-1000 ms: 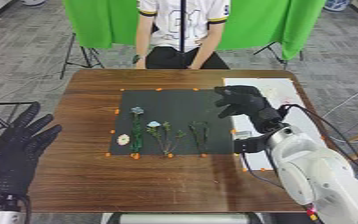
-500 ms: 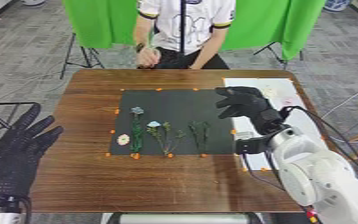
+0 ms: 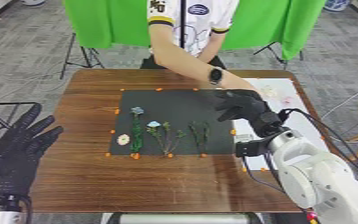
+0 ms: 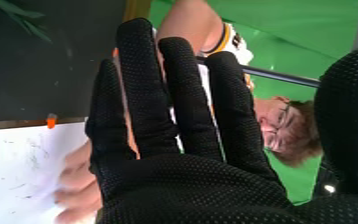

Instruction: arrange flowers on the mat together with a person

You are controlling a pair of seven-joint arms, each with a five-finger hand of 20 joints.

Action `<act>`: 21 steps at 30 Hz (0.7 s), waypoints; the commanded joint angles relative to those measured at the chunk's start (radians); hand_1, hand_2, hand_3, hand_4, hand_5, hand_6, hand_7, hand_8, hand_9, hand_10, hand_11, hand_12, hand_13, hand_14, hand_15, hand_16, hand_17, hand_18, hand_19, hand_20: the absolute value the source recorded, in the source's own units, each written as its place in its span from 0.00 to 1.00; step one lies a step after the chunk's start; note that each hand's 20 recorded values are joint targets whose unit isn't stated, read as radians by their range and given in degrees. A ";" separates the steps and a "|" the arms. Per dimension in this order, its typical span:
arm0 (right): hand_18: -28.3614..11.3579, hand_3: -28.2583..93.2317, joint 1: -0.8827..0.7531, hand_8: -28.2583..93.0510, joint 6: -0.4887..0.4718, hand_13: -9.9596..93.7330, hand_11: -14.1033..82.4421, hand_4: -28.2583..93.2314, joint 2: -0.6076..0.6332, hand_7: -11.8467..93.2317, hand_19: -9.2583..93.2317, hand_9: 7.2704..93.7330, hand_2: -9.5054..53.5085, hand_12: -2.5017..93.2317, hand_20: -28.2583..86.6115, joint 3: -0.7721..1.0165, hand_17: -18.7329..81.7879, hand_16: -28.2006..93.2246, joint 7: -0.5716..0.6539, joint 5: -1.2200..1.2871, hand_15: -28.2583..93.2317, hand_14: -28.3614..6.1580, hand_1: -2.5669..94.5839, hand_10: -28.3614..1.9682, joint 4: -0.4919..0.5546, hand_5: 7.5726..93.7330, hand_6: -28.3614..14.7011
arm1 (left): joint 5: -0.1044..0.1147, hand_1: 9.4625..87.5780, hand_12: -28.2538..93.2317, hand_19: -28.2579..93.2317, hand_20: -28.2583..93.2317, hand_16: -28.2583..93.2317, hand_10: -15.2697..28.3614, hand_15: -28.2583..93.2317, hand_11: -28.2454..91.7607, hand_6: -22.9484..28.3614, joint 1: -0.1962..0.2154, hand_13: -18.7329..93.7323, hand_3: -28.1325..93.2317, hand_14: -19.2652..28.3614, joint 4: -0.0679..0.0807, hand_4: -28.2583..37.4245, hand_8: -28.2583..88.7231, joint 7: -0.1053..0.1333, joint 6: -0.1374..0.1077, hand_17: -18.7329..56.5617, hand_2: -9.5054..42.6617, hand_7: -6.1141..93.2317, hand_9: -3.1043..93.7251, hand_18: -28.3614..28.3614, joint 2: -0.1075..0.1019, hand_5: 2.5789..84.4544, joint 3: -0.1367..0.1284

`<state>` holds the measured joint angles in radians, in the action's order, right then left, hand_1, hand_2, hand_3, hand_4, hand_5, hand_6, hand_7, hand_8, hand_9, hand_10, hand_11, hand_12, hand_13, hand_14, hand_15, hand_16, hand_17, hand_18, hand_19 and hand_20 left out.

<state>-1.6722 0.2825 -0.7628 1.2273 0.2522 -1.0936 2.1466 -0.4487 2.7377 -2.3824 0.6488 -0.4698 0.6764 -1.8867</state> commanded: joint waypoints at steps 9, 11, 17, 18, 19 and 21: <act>0.08 0.83 0.003 0.13 -0.012 0.59 0.31 0.02 -0.002 0.24 0.68 0.58 0.10 0.18 0.42 -0.004 0.29 0.32 -0.003 -0.003 0.66 0.30 0.28 0.38 -0.005 0.51 0.66 | -0.017 0.10 0.34 0.55 0.39 0.21 0.68 0.57 0.37 0.52 -0.005 0.34 0.84 0.85 0.008 0.00 0.17 -0.032 0.014 0.12 0.30 0.16 0.33 0.83 0.019 0.34 0.007; 0.08 0.83 0.011 0.13 -0.009 0.59 0.31 0.02 -0.002 0.24 0.68 0.58 0.11 0.18 0.42 -0.010 0.29 0.32 -0.005 -0.005 0.66 0.30 0.28 0.38 -0.008 0.51 0.66 | -0.028 0.10 0.34 0.55 0.39 0.21 0.68 0.57 0.37 0.52 -0.012 0.34 0.84 0.85 0.008 0.00 0.17 -0.043 0.018 0.12 0.30 0.16 0.33 0.83 0.025 0.34 0.009; 0.07 0.83 0.005 0.13 -0.023 0.58 0.31 0.02 -0.002 0.24 0.67 0.58 0.11 0.18 0.42 0.002 0.28 0.32 -0.015 0.027 0.65 0.29 0.27 0.37 -0.013 0.51 0.66 | -0.046 0.10 0.34 0.56 0.39 0.21 0.68 0.57 0.37 0.52 -0.018 0.34 0.84 0.85 0.007 0.00 0.17 -0.069 0.033 0.13 0.30 0.16 0.33 0.83 0.041 0.34 0.007; 0.07 0.83 0.005 0.13 -0.028 0.58 0.31 0.02 0.000 0.24 0.67 0.58 0.12 0.18 0.41 0.004 0.28 0.32 -0.018 0.032 0.64 0.29 0.27 0.37 -0.013 0.51 0.65 | -0.040 0.10 0.34 0.56 0.39 0.21 0.68 0.57 0.37 0.52 -0.015 0.34 0.84 0.85 0.007 0.00 0.17 -0.060 0.029 0.13 0.30 0.16 0.33 0.83 0.035 0.34 0.008; 0.07 0.83 0.007 0.13 -0.033 0.58 0.30 0.02 -0.003 0.24 0.67 0.57 0.12 0.17 0.41 0.005 0.28 0.31 -0.014 0.030 0.63 0.28 0.27 0.37 -0.014 0.51 0.65 | -0.027 0.10 0.34 0.56 0.39 0.21 0.68 0.57 0.37 0.52 -0.004 0.34 0.84 0.85 0.007 0.00 0.17 -0.044 0.024 0.13 0.30 0.16 0.33 0.83 0.022 0.34 0.006; 0.07 0.82 0.023 0.13 -0.023 0.57 0.30 0.01 0.002 0.24 0.66 0.57 0.13 0.17 0.41 -0.008 0.28 0.31 -0.017 0.032 0.62 0.27 0.27 0.37 -0.019 0.51 0.65 | -0.019 0.10 0.34 0.56 0.39 0.21 0.68 0.57 0.37 0.53 0.000 0.34 0.84 0.85 0.007 0.00 0.17 -0.032 0.019 0.13 0.30 0.16 0.33 0.84 0.014 0.34 0.004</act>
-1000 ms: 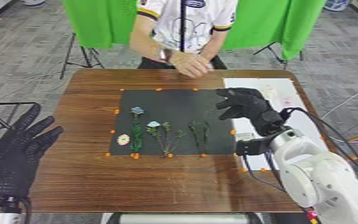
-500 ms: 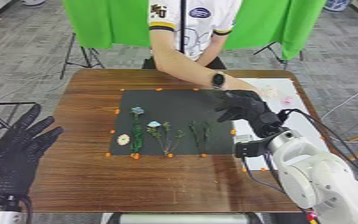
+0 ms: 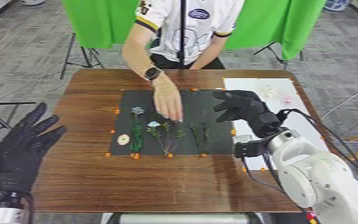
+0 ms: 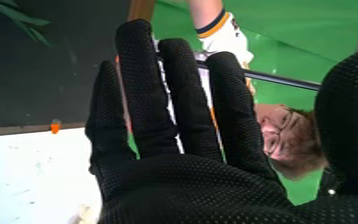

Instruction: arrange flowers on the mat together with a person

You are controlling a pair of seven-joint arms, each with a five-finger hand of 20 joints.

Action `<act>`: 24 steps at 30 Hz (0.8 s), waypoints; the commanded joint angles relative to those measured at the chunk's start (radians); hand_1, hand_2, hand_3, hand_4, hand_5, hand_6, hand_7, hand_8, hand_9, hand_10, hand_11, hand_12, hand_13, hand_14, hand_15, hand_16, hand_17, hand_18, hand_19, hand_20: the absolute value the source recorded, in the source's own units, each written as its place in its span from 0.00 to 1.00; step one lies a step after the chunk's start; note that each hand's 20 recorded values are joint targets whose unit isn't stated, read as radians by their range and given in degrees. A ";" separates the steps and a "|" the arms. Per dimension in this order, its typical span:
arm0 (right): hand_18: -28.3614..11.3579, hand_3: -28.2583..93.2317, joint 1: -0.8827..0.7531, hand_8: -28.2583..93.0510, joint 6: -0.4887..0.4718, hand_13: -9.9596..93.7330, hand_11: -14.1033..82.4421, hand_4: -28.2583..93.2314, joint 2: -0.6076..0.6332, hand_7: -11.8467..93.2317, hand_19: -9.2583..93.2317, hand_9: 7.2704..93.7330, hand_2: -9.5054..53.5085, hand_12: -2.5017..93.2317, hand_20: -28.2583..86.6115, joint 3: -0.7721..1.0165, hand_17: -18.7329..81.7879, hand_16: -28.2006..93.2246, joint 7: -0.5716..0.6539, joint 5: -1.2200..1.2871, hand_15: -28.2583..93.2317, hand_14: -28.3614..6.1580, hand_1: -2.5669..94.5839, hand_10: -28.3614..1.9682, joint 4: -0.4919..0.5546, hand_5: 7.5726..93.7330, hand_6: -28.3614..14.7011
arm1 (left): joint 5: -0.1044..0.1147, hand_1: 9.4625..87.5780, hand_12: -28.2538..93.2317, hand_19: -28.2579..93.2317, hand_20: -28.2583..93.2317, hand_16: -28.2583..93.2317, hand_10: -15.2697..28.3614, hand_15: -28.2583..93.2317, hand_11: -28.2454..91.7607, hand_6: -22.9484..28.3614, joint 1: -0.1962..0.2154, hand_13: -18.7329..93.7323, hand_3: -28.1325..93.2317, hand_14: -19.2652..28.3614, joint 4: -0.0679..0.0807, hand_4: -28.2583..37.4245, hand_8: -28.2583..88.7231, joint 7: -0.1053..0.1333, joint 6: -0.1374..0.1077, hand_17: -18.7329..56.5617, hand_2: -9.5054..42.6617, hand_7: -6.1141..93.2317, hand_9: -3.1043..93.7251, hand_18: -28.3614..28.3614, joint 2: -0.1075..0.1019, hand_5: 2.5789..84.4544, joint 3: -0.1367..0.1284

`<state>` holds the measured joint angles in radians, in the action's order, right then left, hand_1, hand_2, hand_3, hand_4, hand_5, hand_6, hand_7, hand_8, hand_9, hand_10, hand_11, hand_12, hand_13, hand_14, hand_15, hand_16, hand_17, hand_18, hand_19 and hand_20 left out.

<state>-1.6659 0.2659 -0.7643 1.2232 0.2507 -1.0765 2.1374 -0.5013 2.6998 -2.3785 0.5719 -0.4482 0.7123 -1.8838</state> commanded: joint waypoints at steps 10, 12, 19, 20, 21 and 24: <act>0.07 0.82 0.023 0.13 -0.014 0.57 0.30 0.02 0.000 0.24 0.66 0.57 0.14 0.17 0.41 0.001 0.28 0.32 -0.012 0.010 0.62 0.26 0.26 0.37 -0.012 0.50 0.65 | 0.034 0.10 0.34 0.56 0.39 0.21 0.68 0.57 0.37 0.52 0.023 0.34 0.84 0.85 0.003 0.00 0.17 0.037 -0.005 0.13 0.30 0.16 0.33 0.84 -0.020 0.34 0.004; 0.07 0.82 0.019 0.13 -0.016 0.57 0.30 0.02 -0.002 0.24 0.66 0.57 0.14 0.17 0.41 0.004 0.27 0.32 -0.012 0.010 0.62 0.27 0.26 0.37 -0.012 0.50 0.65 | 0.034 0.10 0.34 0.56 0.39 0.21 0.68 0.57 0.37 0.52 0.026 0.34 0.85 0.85 0.002 0.00 0.17 0.037 -0.004 0.13 0.30 0.16 0.33 0.84 -0.018 0.34 0.004; 0.07 0.83 0.022 0.13 -0.007 0.57 0.30 0.02 0.004 0.24 0.66 0.57 0.14 0.17 0.42 0.004 0.27 0.32 -0.015 0.009 0.62 0.26 0.26 0.37 -0.010 0.50 0.65 | 0.040 0.10 0.34 0.56 0.39 0.21 0.68 0.57 0.37 0.52 0.031 0.34 0.84 0.84 0.002 0.00 0.17 0.049 -0.008 0.13 0.30 0.16 0.33 0.84 -0.025 0.34 0.004; 0.07 0.83 0.024 0.13 -0.003 0.57 0.30 0.02 0.009 0.24 0.66 0.57 0.14 0.17 0.42 0.003 0.27 0.32 -0.018 0.009 0.62 0.27 0.26 0.37 -0.011 0.50 0.66 | 0.039 0.10 0.34 0.56 0.39 0.21 0.68 0.57 0.37 0.52 0.032 0.34 0.84 0.84 0.001 0.00 0.17 0.051 -0.009 0.13 0.30 0.16 0.33 0.84 -0.024 0.34 0.004; 0.07 0.83 0.029 0.13 0.004 0.57 0.30 0.02 0.013 0.24 0.66 0.57 0.14 0.17 0.42 0.001 0.27 0.32 -0.017 0.007 0.62 0.27 0.26 0.37 -0.011 0.50 0.66 | 0.036 0.10 0.34 0.56 0.39 0.21 0.68 0.57 0.37 0.53 0.032 0.34 0.84 0.84 0.000 0.00 0.17 0.048 -0.008 0.13 0.30 0.16 0.33 0.84 -0.021 0.34 0.005; 0.06 0.83 0.040 0.13 0.013 0.58 0.30 0.02 0.028 0.24 0.66 0.57 0.14 0.18 0.42 0.005 0.27 0.32 -0.011 -0.007 0.63 0.27 0.26 0.37 -0.014 0.50 0.66 | 0.031 0.10 0.34 0.56 0.39 0.21 0.68 0.57 0.37 0.53 0.033 0.34 0.85 0.84 -0.001 0.00 0.17 0.045 -0.006 0.13 0.30 0.16 0.33 0.84 -0.015 0.34 0.005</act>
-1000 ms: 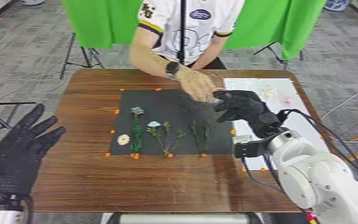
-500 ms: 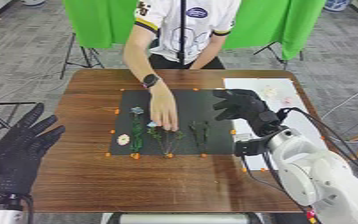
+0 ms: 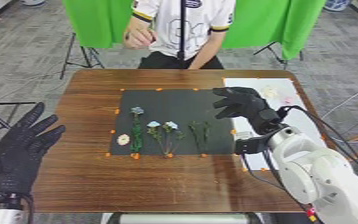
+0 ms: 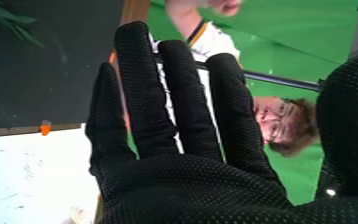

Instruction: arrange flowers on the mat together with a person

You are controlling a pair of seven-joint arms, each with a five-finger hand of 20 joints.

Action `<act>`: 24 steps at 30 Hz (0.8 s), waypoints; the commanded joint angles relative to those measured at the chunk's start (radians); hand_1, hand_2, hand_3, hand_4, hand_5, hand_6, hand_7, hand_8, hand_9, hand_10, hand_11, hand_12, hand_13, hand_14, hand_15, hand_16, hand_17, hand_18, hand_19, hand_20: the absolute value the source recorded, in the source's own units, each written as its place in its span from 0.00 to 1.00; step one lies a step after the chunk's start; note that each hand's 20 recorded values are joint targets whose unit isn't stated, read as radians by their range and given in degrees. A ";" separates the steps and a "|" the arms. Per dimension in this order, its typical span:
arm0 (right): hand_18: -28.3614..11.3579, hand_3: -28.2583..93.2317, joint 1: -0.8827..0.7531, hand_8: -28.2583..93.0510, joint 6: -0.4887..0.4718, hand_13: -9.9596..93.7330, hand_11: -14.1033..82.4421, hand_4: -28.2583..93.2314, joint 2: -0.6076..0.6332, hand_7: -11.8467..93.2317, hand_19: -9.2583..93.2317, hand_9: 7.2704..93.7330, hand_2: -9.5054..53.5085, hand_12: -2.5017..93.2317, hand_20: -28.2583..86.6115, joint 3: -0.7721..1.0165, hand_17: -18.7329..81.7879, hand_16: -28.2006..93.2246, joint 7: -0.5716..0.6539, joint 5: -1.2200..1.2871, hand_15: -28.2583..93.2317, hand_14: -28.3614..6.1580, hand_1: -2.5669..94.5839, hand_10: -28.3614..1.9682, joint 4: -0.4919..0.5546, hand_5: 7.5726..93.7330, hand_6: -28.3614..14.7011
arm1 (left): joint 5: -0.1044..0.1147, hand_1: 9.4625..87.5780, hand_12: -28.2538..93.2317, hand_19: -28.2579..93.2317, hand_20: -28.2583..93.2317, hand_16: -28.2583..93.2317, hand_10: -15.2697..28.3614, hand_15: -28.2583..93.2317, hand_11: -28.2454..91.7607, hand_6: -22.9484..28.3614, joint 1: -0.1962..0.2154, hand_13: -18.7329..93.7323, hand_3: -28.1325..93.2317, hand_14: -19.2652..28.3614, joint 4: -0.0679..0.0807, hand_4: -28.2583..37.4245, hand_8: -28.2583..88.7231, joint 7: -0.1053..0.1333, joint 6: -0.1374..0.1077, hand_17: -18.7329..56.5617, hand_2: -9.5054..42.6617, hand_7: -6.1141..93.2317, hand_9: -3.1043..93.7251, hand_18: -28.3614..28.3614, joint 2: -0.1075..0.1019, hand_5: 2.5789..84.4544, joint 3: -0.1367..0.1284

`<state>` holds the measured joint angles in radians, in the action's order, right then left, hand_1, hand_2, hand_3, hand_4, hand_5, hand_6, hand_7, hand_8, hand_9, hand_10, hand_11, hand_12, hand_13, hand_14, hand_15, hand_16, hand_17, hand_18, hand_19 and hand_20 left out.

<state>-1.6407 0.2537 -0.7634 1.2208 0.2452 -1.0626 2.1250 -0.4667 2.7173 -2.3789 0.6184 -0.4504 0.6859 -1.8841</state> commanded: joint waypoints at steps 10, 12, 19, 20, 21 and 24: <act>0.06 0.83 0.109 0.13 0.114 0.58 0.30 0.02 0.118 0.24 0.66 0.57 0.14 0.18 0.42 -0.024 0.28 0.32 0.052 -0.083 0.64 0.28 0.26 0.37 -0.042 0.50 0.66 | 0.011 0.10 0.34 0.56 0.39 0.21 0.68 0.57 0.37 0.53 0.023 0.34 0.85 0.84 -0.001 0.00 0.17 0.009 -0.008 0.13 0.30 0.16 0.33 0.84 -0.003 0.34 -0.006; 0.06 0.83 0.162 0.13 0.168 0.58 0.30 0.02 0.140 0.24 0.67 0.57 0.14 0.18 0.42 -0.068 0.28 0.32 0.097 -0.124 0.64 0.28 0.26 0.36 -0.060 0.50 0.66 | 0.005 0.10 0.34 0.56 0.39 0.21 0.68 0.57 0.37 0.53 0.029 0.34 0.85 0.85 -0.002 0.00 0.17 -0.009 0.008 0.13 0.30 0.16 0.33 0.84 0.000 0.34 -0.024; 0.06 0.83 0.307 0.13 0.272 0.60 0.31 0.02 0.201 0.24 0.69 0.58 0.14 0.18 0.42 -0.183 0.30 0.32 0.306 -0.333 0.66 0.28 0.27 0.34 -0.121 0.50 0.65 | -0.035 0.10 0.34 0.57 0.39 0.21 0.68 0.57 0.37 0.53 0.030 0.34 0.84 0.85 -0.010 0.00 0.17 -0.096 0.064 0.13 0.30 0.16 0.33 0.86 0.052 0.34 -0.095; 0.05 0.83 0.321 0.13 0.273 0.60 0.31 0.02 0.205 0.24 0.69 0.58 0.14 0.18 0.42 -0.192 0.31 0.32 0.336 -0.358 0.66 0.28 0.27 0.33 -0.131 0.49 0.65 | -0.036 0.10 0.34 0.57 0.39 0.21 0.68 0.57 0.37 0.53 0.027 0.34 0.84 0.85 -0.010 0.00 0.17 -0.101 0.068 0.13 0.30 0.16 0.33 0.86 0.056 0.34 -0.100; 0.05 0.82 0.342 0.14 0.283 0.61 0.32 0.02 0.212 0.23 0.70 0.59 0.13 0.18 0.42 -0.211 0.31 0.32 0.364 -0.378 0.66 0.29 0.28 0.33 -0.142 0.49 0.65 | -0.029 0.10 0.34 0.57 0.39 0.21 0.68 0.57 0.37 0.53 0.027 0.34 0.85 0.85 -0.013 0.00 0.17 -0.107 0.076 0.13 0.30 0.16 0.33 0.86 0.063 0.34 -0.106; 0.04 0.82 0.450 0.14 0.363 0.62 0.33 0.03 0.225 0.23 0.71 0.60 0.13 0.18 0.42 -0.337 0.32 0.32 0.475 -0.497 0.67 0.29 0.29 0.33 -0.197 0.50 0.64 | -0.047 0.12 0.34 0.57 0.39 0.21 0.68 0.57 0.37 0.53 0.019 0.34 0.85 0.86 -0.014 0.00 0.17 -0.147 0.090 0.13 0.30 0.16 0.33 0.86 0.080 0.34 -0.123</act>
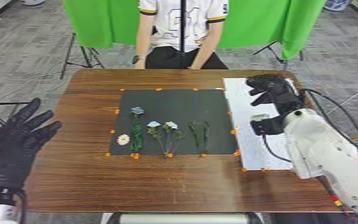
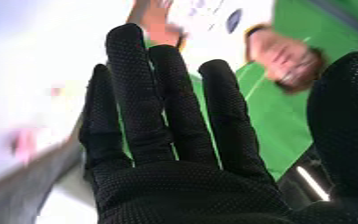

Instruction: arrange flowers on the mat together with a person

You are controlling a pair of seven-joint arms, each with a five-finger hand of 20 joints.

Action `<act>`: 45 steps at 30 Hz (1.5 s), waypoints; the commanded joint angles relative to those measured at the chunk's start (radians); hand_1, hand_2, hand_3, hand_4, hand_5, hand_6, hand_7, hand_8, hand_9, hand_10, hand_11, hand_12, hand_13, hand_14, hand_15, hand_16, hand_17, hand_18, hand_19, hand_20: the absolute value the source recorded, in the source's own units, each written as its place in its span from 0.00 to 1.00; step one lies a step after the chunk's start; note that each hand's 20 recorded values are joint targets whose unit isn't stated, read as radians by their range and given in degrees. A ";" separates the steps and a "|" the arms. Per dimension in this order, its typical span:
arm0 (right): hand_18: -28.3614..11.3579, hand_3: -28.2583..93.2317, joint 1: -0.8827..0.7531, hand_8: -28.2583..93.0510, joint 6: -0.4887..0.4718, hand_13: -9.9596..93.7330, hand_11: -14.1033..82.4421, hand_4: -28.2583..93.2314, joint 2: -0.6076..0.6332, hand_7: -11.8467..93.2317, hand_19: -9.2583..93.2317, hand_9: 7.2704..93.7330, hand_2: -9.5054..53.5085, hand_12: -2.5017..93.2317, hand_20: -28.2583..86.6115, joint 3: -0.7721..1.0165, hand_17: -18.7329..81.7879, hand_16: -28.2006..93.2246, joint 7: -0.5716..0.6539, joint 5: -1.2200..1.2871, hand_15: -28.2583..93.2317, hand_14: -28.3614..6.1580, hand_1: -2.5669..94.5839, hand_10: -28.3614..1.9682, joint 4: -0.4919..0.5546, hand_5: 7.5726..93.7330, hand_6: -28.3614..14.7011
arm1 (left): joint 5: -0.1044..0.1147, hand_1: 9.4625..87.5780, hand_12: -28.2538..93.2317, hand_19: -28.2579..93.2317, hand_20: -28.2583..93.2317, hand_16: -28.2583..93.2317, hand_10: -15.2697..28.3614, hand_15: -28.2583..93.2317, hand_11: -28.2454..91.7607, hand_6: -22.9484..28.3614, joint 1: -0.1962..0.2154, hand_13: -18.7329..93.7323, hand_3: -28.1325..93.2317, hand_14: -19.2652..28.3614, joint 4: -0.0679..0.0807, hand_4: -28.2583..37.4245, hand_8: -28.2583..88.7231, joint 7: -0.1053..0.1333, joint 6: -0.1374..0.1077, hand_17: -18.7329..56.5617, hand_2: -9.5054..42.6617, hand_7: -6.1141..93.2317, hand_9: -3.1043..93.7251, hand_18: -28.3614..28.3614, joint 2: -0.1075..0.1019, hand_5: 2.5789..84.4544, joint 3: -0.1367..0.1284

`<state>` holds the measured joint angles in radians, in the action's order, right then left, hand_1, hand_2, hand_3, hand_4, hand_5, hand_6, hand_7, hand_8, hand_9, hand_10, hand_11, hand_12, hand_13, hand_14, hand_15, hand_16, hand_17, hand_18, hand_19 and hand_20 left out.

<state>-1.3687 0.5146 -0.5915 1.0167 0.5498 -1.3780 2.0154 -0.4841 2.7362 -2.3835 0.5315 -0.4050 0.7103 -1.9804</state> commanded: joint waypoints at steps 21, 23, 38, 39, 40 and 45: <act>0.04 0.83 0.689 0.14 -0.293 0.57 0.36 0.04 -0.016 0.22 0.75 0.51 0.05 0.19 0.37 -0.635 0.32 0.31 0.445 -0.356 0.72 0.30 0.34 0.26 -0.491 0.44 0.61 | -0.014 0.13 0.34 0.57 0.38 0.21 0.68 0.57 0.37 0.53 -0.033 0.34 0.85 0.86 -0.009 0.02 0.18 -0.048 0.028 0.13 0.31 0.15 0.33 0.86 0.033 0.34 -0.010; 0.04 0.83 0.707 0.14 -0.322 0.56 0.36 0.04 -0.018 0.22 0.75 0.50 0.05 0.19 0.37 -0.658 0.32 0.31 0.448 -0.361 0.72 0.29 0.34 0.26 -0.509 0.44 0.61 | -0.017 0.13 0.34 0.57 0.38 0.21 0.68 0.57 0.37 0.53 -0.040 0.34 0.85 0.86 -0.008 0.02 0.18 -0.053 0.030 0.13 0.31 0.15 0.33 0.86 0.035 0.34 -0.006; 0.10 0.85 0.721 0.14 -0.508 0.57 0.35 0.02 -0.073 0.23 0.76 0.50 0.01 0.19 0.36 -0.678 0.32 0.30 0.433 -0.304 0.72 0.31 0.37 0.26 -0.648 0.45 0.65 | -0.033 0.13 0.34 0.57 0.38 0.20 0.68 0.57 0.37 0.53 -0.060 0.34 0.85 0.86 -0.003 0.03 0.18 -0.075 0.041 0.13 0.31 0.15 0.33 0.86 0.057 0.34 0.005; 0.10 0.85 0.733 0.14 -0.505 0.57 0.34 0.02 -0.074 0.23 0.76 0.50 0.00 0.19 0.36 -0.697 0.32 0.30 0.431 -0.297 0.72 0.31 0.37 0.26 -0.652 0.45 0.65 | -0.021 0.13 0.34 0.57 0.38 0.20 0.68 0.57 0.37 0.53 -0.052 0.34 0.85 0.86 -0.003 0.03 0.18 -0.061 0.038 0.13 0.31 0.15 0.33 0.86 0.046 0.34 0.003; 0.11 0.85 0.720 0.14 -0.526 0.57 0.34 0.02 -0.082 0.23 0.76 0.50 0.00 0.19 0.36 -0.675 0.32 0.30 0.424 -0.303 0.72 0.31 0.37 0.26 -0.658 0.45 0.65 | -0.029 0.13 0.34 0.57 0.38 0.20 0.68 0.57 0.37 0.53 -0.051 0.34 0.85 0.86 -0.003 0.03 0.18 -0.067 0.045 0.13 0.31 0.15 0.33 0.86 0.052 0.34 0.000; 0.14 0.86 0.722 0.14 -0.509 0.56 0.34 0.01 -0.092 0.23 0.75 0.48 0.00 0.19 0.36 -0.692 0.31 0.30 0.400 -0.317 0.72 0.32 0.38 0.28 -0.659 0.43 0.66 | -0.015 0.13 0.34 0.57 0.38 0.20 0.68 0.57 0.37 0.53 -0.046 0.34 0.85 0.86 -0.002 0.04 0.18 -0.045 0.030 0.13 0.30 0.16 0.33 0.86 0.035 0.34 0.003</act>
<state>-0.6488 0.0007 -0.6638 0.3376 0.9792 -1.6755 1.3576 -0.5066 2.6748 -2.3901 0.4756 -0.3701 0.7518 -1.9849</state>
